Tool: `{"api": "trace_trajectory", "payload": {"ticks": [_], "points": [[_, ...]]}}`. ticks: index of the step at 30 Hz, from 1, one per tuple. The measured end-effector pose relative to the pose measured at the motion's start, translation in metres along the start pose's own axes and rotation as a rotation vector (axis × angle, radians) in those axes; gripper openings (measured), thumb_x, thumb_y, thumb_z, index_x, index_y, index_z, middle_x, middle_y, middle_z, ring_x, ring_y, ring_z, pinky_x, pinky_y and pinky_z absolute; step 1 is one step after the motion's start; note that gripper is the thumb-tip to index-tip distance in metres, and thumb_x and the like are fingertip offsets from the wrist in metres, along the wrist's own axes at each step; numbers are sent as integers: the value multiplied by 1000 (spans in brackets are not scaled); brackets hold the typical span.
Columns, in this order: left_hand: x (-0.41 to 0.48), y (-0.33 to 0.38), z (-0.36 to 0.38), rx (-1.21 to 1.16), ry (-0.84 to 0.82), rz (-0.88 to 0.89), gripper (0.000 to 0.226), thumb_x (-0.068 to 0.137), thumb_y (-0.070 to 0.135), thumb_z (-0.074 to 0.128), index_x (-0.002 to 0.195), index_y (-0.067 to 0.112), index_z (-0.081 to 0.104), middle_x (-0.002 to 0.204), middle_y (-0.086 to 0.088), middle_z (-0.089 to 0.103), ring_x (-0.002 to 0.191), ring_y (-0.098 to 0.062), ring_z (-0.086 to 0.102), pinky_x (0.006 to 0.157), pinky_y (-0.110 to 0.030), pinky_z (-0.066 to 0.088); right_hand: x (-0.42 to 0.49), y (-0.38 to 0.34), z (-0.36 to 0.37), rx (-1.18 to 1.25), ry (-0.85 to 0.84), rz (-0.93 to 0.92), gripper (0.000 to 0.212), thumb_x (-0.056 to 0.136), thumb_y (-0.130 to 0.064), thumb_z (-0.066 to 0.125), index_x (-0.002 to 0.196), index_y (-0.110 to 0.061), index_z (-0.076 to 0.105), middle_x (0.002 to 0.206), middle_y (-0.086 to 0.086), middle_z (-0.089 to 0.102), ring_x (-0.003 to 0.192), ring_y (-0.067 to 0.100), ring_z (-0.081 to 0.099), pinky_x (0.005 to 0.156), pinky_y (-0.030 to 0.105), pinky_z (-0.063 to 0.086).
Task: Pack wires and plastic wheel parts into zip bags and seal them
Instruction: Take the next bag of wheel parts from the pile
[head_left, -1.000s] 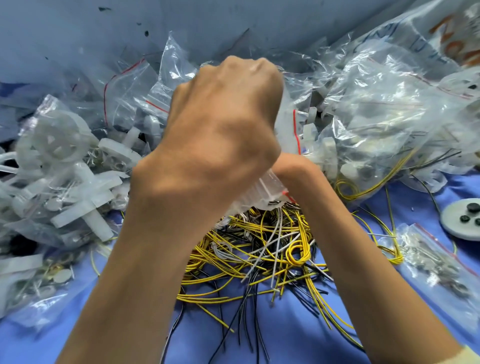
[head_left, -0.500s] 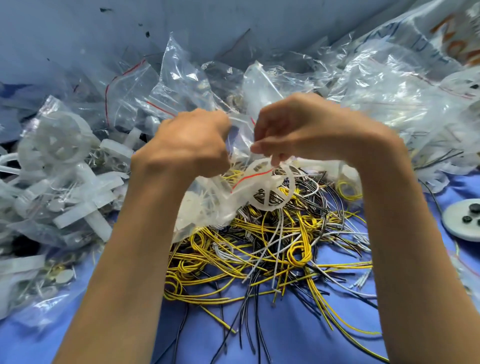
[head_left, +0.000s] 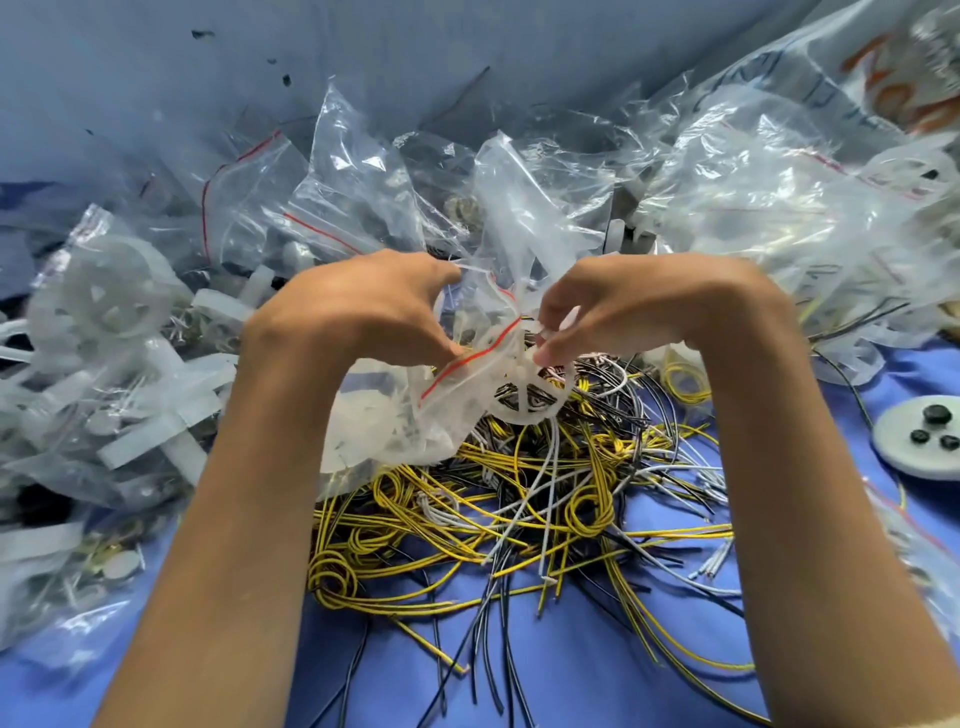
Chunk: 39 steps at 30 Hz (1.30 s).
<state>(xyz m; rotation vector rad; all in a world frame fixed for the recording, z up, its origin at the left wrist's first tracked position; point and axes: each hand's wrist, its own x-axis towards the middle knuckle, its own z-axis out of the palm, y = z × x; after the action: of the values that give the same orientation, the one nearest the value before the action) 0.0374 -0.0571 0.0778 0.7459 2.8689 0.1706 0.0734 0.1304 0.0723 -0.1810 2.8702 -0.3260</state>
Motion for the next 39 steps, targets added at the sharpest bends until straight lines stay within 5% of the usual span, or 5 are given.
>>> {"api": "trace_trajectory", "payload": {"ticks": [6, 12, 18, 31, 39], "points": [[1, -8, -2, -65, -22, 35, 77, 75, 32, 76, 142, 24, 37, 139, -2, 49, 125, -23, 46, 104, -41, 39, -5, 2, -9, 264, 223, -100, 19, 94, -33, 55, 85, -17, 61, 79, 2, 67, 76, 18, 68, 77, 45, 56], [7, 1, 3, -139, 70, 135, 67, 76, 29, 72, 137, 22, 45, 135, 0, 54, 114, -21, 55, 97, -38, 45, -10, -2, -22, 707, 653, -244, 18, 98, -25, 48, 81, -23, 45, 91, 15, 64, 76, 25, 71, 57, 30, 57], [9, 0, 6, -449, 115, 165, 64, 65, 28, 83, 123, 30, 58, 116, 12, 63, 102, -9, 60, 93, -28, 47, -11, -27, -16, 1027, 495, -435, 15, 102, -14, 38, 87, -15, 40, 124, 31, 53, 76, 21, 67, 62, 30, 58], [-3, -8, -6, -645, 7, 280, 40, 68, 1, 60, 106, 10, 67, 103, -23, 67, 86, -24, 63, 85, -44, 48, -9, -21, -10, 528, 346, -288, 17, 96, -26, 51, 108, -15, 53, 100, 7, 60, 95, 30, 62, 87, 46, 51], [-4, -10, -11, -552, 194, 190, 54, 86, -8, 44, 109, 37, 62, 90, 19, 67, 59, 6, 56, 56, -6, 43, -10, -23, -12, 238, 283, -246, 14, 91, -43, 56, 91, -29, 55, 84, -11, 61, 68, 4, 52, 67, 29, 41]]}}
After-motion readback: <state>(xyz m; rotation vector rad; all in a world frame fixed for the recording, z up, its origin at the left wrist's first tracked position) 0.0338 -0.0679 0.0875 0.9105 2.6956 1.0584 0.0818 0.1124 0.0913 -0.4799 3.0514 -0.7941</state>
